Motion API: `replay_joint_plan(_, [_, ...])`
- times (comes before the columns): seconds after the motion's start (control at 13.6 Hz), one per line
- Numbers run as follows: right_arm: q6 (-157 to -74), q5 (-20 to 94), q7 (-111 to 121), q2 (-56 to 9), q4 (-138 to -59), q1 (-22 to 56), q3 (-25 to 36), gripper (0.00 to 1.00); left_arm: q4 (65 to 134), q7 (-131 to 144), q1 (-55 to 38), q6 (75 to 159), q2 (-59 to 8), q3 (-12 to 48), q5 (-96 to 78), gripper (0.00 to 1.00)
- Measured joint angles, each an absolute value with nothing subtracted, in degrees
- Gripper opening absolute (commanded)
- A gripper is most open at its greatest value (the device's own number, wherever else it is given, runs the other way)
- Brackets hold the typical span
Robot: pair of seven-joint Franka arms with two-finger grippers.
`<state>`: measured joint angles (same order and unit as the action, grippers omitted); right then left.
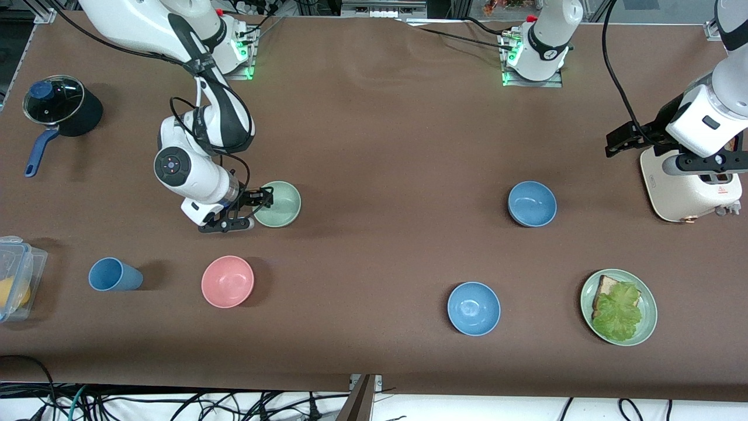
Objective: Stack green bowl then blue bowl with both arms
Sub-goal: 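Reach the right gripper over to the light green bowl's rim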
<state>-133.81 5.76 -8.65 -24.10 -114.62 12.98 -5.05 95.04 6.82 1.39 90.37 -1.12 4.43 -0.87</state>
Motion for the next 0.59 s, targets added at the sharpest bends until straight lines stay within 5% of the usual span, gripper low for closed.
replay_joint_plan(0.59, [-135.39, 5.76, -8.70, -26.53, -114.68, 12.96, -5.02, 0.18, 94.99, 6.68, 1.38, 90.35, -1.12, 4.45, -0.87, 1.00])
